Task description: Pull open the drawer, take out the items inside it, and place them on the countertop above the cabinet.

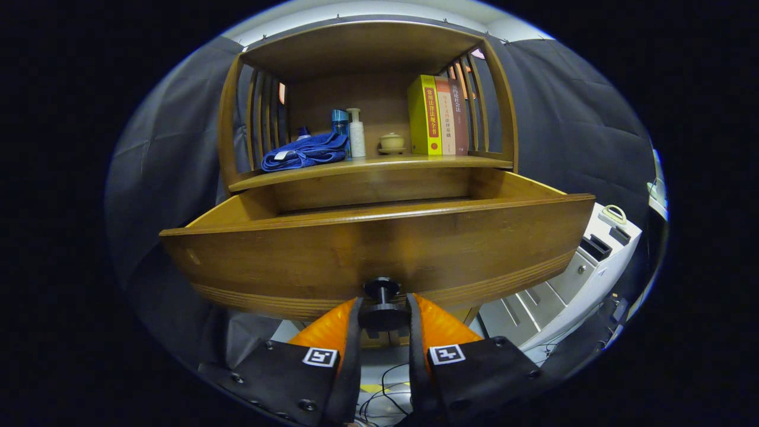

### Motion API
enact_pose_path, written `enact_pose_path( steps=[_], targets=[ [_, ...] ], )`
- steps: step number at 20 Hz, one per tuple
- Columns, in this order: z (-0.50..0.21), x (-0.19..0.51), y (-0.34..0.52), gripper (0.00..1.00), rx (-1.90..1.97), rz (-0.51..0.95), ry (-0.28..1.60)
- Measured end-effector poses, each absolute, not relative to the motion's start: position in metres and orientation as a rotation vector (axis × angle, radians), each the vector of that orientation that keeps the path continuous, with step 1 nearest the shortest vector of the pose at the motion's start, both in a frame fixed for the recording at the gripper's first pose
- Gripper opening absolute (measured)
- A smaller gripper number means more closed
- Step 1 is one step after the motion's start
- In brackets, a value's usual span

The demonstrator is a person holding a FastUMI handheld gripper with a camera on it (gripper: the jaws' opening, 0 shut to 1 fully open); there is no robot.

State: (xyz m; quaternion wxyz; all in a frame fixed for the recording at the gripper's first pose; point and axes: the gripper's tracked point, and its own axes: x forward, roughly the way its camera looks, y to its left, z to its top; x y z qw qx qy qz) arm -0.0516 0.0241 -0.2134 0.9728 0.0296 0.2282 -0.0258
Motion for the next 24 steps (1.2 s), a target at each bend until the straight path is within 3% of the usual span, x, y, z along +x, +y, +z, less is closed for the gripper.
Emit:
enact_pose_path(
  steps=[4, 5, 9, 17, 24],
  targets=[
    [-0.215, -0.055, 0.023, 0.43, 0.069, -0.045, 0.459],
    [-0.216, -0.057, 0.025, 0.5, 0.083, -0.034, 0.47],
    [-0.195, -0.06, 0.027, 0.99, 0.103, -0.014, 0.441],
    [-0.093, -0.028, 0.023, 0.98, 0.045, 0.022, 0.322],
    [-0.082, 0.049, 0.023, 0.99, 0.037, 0.063, 0.502]
  ],
)
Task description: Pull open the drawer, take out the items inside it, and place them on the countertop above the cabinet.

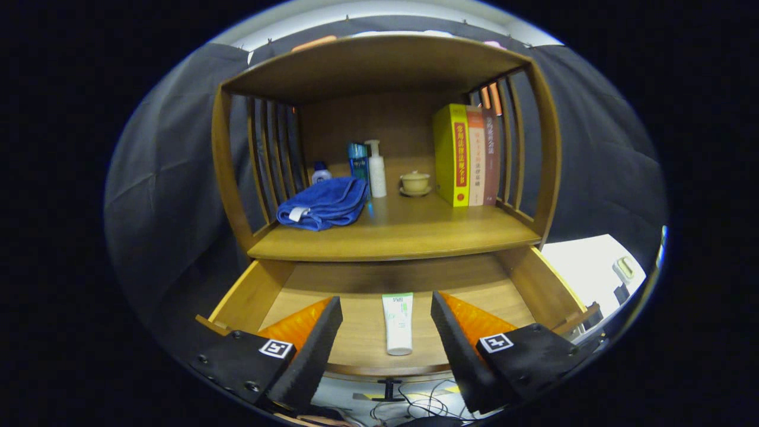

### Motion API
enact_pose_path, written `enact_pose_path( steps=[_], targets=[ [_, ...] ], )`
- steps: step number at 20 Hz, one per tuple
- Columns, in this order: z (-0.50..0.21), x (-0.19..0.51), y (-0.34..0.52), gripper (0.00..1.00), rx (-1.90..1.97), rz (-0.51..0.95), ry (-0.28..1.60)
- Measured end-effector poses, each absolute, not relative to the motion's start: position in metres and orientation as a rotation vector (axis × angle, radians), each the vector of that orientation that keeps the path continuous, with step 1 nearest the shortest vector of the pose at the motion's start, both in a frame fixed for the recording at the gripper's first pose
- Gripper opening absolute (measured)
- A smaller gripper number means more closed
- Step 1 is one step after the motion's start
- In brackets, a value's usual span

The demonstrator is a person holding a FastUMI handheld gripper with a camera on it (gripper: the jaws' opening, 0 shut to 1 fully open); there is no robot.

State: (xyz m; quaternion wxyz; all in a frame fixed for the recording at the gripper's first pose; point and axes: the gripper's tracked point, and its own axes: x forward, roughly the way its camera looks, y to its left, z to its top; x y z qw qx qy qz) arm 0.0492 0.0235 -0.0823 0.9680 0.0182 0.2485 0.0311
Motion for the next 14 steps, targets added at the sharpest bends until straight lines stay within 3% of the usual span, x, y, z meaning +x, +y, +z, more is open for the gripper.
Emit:
enact_pose_path(
  steps=[14],
  targets=[
    [-0.188, 0.109, 0.026, 0.98, 0.027, 0.052, 1.02]
  ],
)
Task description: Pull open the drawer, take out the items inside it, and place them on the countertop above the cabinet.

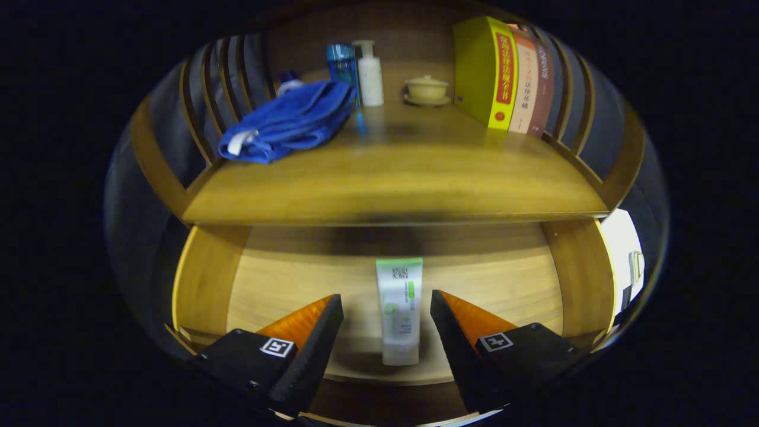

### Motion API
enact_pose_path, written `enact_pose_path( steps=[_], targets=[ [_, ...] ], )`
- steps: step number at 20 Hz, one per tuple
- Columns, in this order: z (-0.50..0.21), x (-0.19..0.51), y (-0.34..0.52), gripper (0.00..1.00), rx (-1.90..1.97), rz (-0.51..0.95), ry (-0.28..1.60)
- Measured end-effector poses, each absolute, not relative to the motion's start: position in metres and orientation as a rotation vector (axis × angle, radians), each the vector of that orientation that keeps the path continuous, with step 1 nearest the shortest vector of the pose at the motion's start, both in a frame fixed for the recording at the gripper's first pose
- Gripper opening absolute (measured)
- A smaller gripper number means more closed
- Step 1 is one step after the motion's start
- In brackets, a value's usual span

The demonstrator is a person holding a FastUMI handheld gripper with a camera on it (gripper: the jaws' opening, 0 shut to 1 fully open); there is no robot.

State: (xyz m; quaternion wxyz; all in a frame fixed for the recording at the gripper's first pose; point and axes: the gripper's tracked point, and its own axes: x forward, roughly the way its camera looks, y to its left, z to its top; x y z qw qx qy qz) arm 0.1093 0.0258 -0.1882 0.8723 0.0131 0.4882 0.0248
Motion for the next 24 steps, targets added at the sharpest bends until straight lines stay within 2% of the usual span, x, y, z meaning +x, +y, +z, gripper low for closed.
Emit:
enact_pose_path(
  steps=[5, 12, 18, 24],
  targets=[
    [-0.209, 0.106, 0.02, 0.97, 0.05, 0.035, 1.147],
    [-0.228, 0.101, 0.025, 0.92, -0.006, 0.009, 1.249],
    [-0.231, 0.1, 0.022, 0.6, -0.041, 0.004, 1.269],
    [-0.198, 0.11, 0.045, 0.5, 0.037, 0.051, 1.188]
  ],
)
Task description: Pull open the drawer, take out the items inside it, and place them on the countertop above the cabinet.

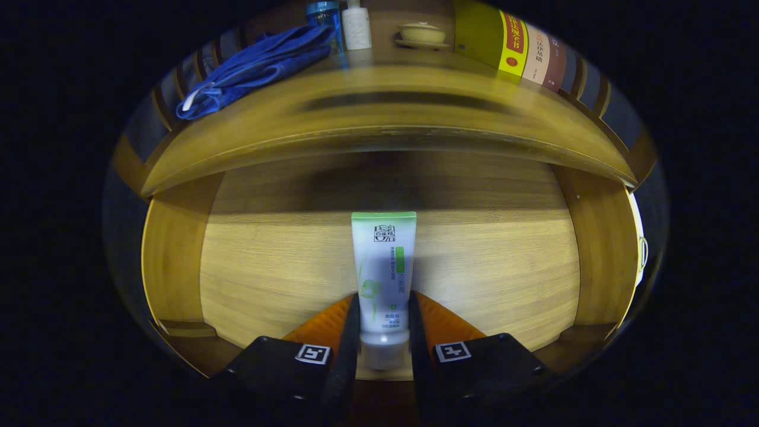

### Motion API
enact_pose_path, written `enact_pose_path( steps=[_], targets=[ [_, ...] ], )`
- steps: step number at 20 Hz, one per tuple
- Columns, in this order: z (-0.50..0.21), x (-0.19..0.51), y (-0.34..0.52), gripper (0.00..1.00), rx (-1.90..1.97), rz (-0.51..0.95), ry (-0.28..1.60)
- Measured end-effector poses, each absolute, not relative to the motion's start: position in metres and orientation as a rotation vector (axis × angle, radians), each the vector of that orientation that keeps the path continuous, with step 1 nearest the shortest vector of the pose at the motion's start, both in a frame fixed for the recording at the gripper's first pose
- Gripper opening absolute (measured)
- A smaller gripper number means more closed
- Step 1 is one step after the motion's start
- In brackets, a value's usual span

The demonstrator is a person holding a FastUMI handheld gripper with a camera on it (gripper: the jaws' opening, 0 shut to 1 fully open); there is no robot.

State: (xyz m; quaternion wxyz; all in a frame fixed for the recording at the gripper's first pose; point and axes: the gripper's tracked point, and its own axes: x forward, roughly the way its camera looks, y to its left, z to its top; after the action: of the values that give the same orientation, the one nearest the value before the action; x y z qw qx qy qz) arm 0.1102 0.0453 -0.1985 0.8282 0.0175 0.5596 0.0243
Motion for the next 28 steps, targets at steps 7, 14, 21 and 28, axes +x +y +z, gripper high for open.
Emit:
enact_pose_path(
  steps=[7, 14, 21, 28],
  targets=[
    [-0.144, 0.096, 0.049, 0.5, 0.065, 0.112, 1.032],
    [-0.101, 0.083, 0.046, 0.5, 0.117, 0.149, 0.907],
    [-0.06, 0.093, 0.047, 0.5, 0.156, 0.167, 0.793],
    [-0.009, 0.143, 0.047, 0.5, 0.175, 0.157, 0.671]
  ],
)
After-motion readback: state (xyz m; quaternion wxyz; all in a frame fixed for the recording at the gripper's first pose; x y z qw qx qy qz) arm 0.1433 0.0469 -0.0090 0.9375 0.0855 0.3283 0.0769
